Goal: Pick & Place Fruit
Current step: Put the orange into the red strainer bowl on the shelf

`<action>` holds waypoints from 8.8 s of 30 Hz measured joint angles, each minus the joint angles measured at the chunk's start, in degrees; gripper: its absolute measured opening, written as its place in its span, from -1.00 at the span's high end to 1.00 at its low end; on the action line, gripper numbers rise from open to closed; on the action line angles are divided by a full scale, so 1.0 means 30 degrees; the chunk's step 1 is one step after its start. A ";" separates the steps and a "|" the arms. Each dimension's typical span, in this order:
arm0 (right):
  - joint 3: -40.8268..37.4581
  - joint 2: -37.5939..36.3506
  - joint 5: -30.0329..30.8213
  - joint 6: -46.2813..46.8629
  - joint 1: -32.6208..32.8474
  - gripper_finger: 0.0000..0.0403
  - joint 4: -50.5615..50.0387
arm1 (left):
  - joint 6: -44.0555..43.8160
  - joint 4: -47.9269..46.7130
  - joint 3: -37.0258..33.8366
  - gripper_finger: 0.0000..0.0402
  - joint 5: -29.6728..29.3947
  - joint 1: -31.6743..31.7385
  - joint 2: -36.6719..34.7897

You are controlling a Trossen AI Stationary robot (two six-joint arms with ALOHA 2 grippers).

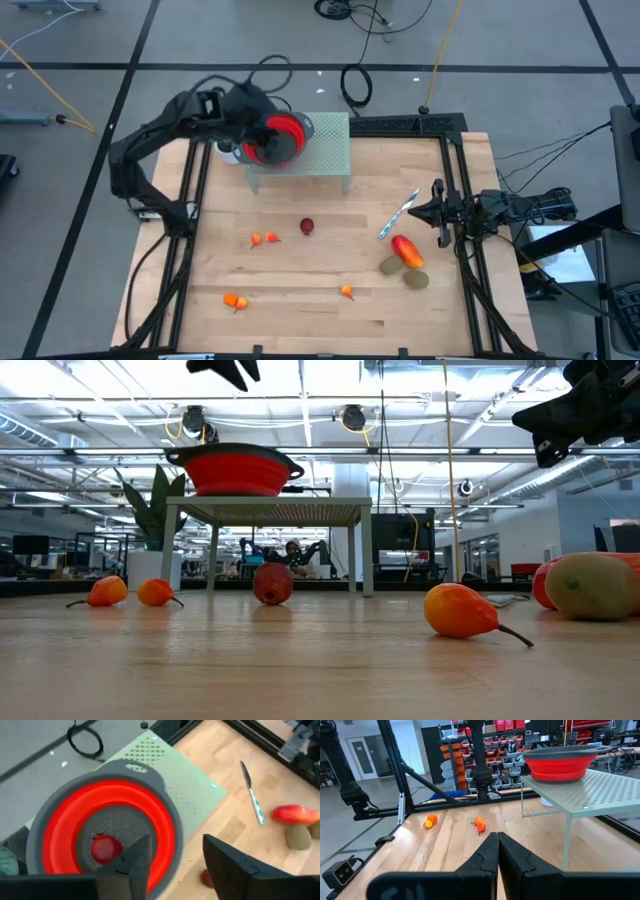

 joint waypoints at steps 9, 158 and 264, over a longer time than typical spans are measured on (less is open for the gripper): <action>0.0000 0.0000 -0.0007 0.0002 0.0004 1.00 -0.0007 | -0.1076 -0.0712 -0.0036 0.54 -0.4084 -0.5418 0.0016; 0.0000 0.0007 -0.0013 0.1732 0.0000 1.00 -0.0262 | -0.8014 1.2924 -2.2386 -0.69 0.1801 -2.3435 0.0125; 0.0000 0.0002 0.0000 0.1368 0.0004 1.00 -0.0255 | -3.0878 0.9411 -1.3709 0.46 -0.8416 -1.8562 -0.0108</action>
